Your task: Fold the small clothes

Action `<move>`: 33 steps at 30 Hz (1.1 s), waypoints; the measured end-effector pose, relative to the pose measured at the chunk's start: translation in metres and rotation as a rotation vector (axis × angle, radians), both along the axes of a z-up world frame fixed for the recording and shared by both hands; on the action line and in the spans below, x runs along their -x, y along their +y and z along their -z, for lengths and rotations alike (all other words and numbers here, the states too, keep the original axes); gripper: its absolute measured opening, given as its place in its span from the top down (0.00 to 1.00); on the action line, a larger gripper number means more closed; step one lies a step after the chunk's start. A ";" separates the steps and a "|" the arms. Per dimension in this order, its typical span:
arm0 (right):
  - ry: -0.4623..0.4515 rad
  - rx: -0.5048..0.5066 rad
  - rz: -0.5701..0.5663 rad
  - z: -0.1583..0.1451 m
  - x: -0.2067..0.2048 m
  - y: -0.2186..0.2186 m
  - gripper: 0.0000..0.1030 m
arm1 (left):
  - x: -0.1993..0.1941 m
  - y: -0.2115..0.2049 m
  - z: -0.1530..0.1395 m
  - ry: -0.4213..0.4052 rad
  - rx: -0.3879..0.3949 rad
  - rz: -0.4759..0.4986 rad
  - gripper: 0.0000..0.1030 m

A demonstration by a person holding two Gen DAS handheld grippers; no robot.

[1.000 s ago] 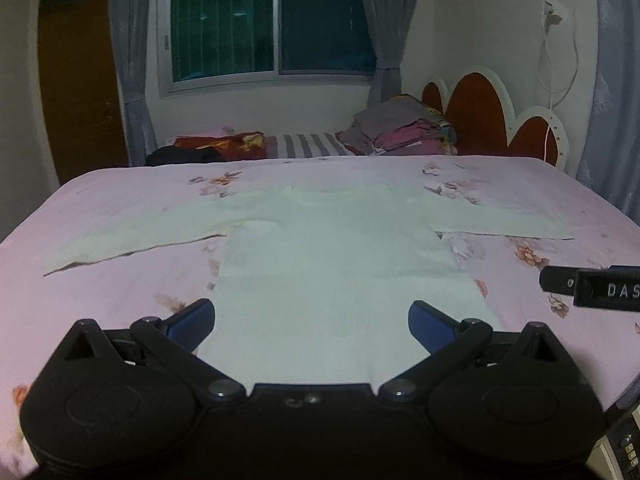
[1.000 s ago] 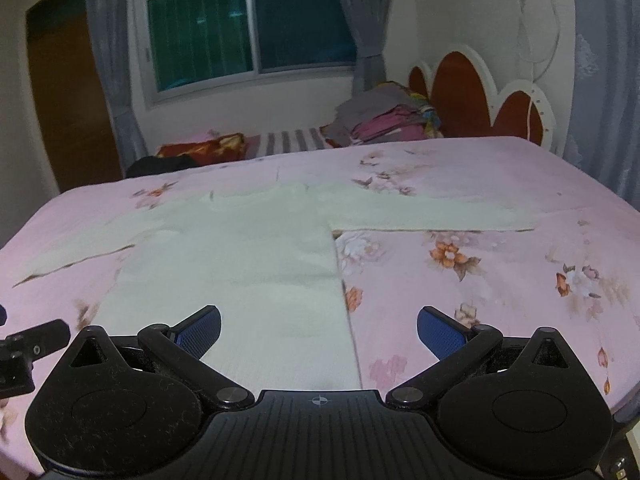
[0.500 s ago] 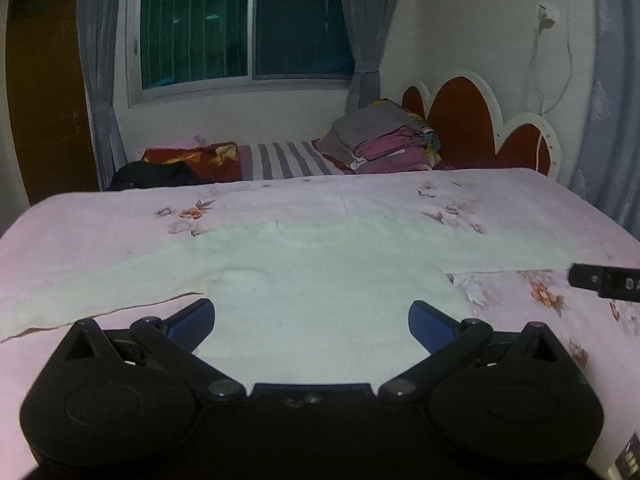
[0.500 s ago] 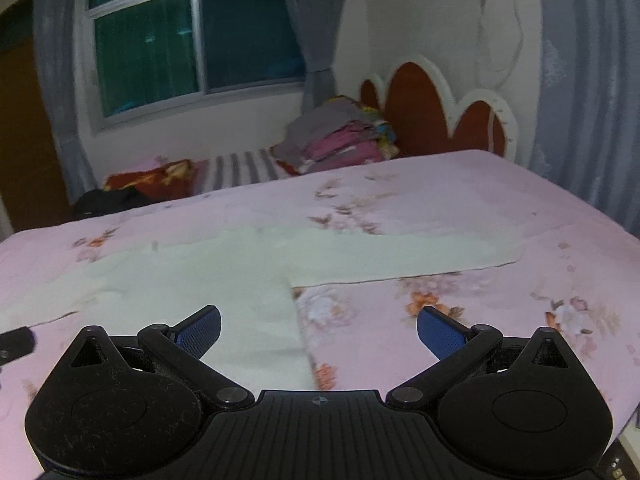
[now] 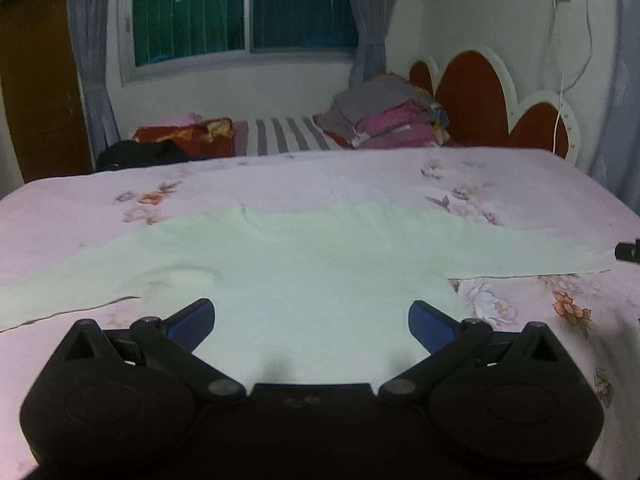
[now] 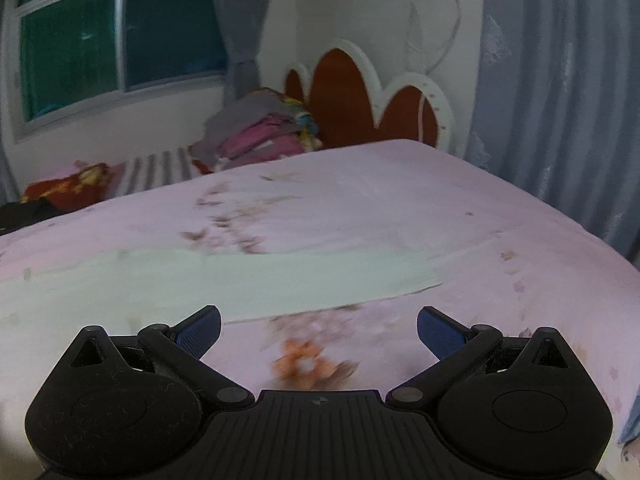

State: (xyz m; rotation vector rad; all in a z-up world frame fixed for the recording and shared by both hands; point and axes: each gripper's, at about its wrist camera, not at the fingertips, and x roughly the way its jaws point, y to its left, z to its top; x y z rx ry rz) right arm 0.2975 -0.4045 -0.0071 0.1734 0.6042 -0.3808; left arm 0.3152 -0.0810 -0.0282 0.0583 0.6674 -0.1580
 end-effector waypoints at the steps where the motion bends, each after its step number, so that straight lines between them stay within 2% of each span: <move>1: -0.002 -0.018 0.007 0.005 -0.006 -0.012 0.00 | -0.006 -0.005 0.003 0.011 0.001 0.002 0.00; 3: -0.032 -0.112 0.020 0.019 -0.019 -0.050 0.00 | -0.017 -0.018 0.007 0.043 0.027 0.029 0.00; 6: -0.041 -0.172 0.073 0.039 -0.037 -0.096 0.00 | -0.032 -0.033 0.011 0.096 0.100 0.043 0.00; 11: -0.054 -0.267 0.114 0.067 -0.057 -0.153 0.01 | -0.047 -0.057 0.019 0.127 0.016 0.034 0.00; 12: -0.054 -0.282 0.119 0.072 -0.058 -0.159 0.23 | -0.049 -0.060 0.020 0.134 0.006 0.035 0.00; 13: -0.053 -0.307 0.114 0.077 -0.059 -0.165 0.40 | -0.051 -0.063 0.022 0.143 -0.004 0.035 0.00; 15: -0.034 -0.368 0.132 0.088 -0.062 -0.177 0.40 | -0.055 -0.068 0.024 0.150 -0.022 0.030 0.00; 20: -0.032 -0.435 0.186 0.102 -0.058 -0.199 0.40 | -0.065 -0.080 0.024 0.152 -0.035 0.023 0.00; 24: -0.068 -0.493 0.206 0.109 -0.053 -0.216 0.41 | -0.071 -0.084 0.024 0.162 -0.026 0.024 0.00; 28: -0.134 -0.571 0.219 0.116 -0.050 -0.230 0.56 | -0.077 -0.074 0.019 0.157 0.013 -0.016 0.00; 31: -0.153 -0.593 0.221 0.119 -0.047 -0.234 0.69 | -0.081 -0.063 0.015 0.156 0.036 -0.032 0.00; 32: -0.152 -0.597 0.212 0.118 -0.046 -0.235 0.79 | -0.081 -0.058 0.013 0.150 0.041 -0.040 0.00; 33: -0.142 -0.595 0.200 0.118 -0.046 -0.233 0.98 | -0.081 -0.053 0.012 0.143 0.036 -0.057 0.00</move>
